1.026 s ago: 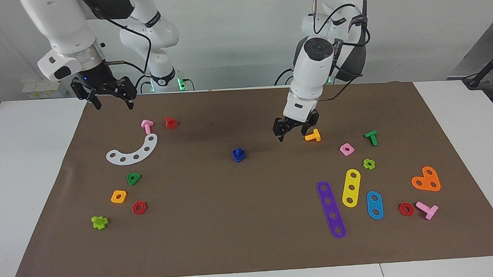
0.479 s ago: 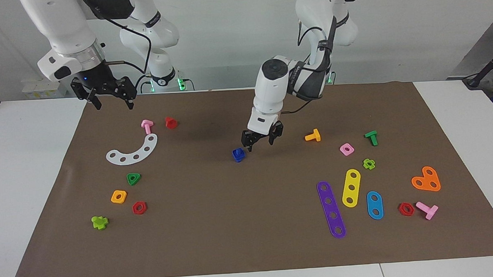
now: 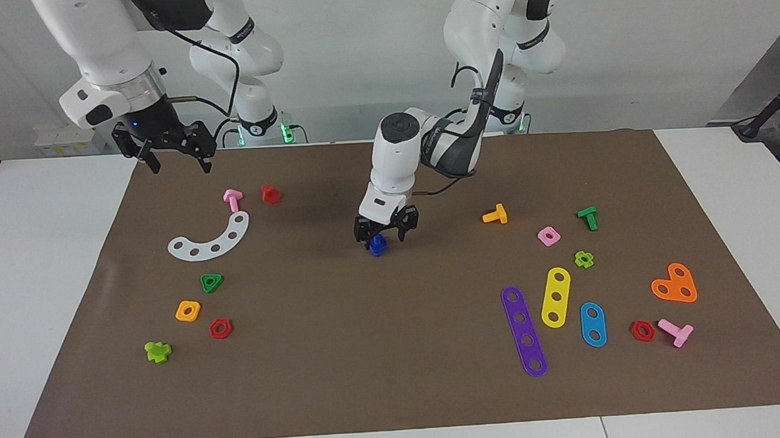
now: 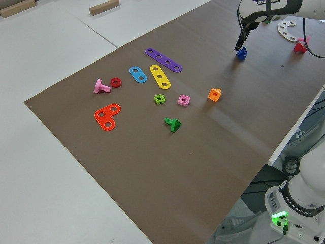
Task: Unscrew and place screws in storage area
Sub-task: 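Lower the left gripper onto the blue nut and grasp it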
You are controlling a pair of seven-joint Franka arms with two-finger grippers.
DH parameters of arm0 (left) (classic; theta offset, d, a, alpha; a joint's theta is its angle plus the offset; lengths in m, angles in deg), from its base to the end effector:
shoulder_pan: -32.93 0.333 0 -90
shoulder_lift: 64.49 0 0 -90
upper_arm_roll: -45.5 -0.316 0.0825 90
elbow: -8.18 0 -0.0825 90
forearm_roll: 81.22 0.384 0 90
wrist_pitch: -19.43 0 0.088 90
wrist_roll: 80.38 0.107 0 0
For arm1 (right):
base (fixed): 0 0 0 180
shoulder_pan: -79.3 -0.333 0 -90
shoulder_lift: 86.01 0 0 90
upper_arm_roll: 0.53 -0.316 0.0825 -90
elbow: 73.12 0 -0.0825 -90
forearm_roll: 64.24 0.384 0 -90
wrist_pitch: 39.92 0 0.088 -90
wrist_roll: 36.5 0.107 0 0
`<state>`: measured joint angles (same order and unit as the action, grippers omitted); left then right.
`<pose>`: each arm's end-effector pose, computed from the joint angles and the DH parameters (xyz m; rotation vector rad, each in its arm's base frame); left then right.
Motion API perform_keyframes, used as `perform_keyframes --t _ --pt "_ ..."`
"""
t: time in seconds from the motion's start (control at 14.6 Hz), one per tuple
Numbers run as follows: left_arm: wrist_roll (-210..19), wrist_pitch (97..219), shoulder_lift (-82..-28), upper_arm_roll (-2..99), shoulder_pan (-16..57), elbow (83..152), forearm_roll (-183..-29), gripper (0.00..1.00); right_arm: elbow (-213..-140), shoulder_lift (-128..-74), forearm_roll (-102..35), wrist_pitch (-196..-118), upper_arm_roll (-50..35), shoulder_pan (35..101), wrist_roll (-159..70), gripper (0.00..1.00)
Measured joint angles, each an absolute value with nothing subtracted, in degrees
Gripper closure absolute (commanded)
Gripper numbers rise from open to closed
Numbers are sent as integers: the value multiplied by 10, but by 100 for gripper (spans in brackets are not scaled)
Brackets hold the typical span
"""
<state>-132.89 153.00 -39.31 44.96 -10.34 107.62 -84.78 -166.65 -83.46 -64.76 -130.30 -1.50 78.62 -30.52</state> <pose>0.4951 -0.4596 0.3416 2.9781 0.3120 0.1089 0.5404 0.0148 0.6204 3.1288 -0.1181 -0.0153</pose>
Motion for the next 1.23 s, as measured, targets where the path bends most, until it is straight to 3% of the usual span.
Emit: perform_keyframes --t 0.48,0.75,1.23 --pt "-1329 1567 -378 450 -108 1091 -848 23 -1666 -835 -648 -1303 -15 786 -305 0" --pt "-1329 1571 -379 450 -109 1096 -848 24 -1666 -835 -648 -1303 -15 786 -305 0" --pt "-1329 1571 -378 449 -109 1103 -848 43 -1666 -835 -648 -1303 -15 786 -305 0"
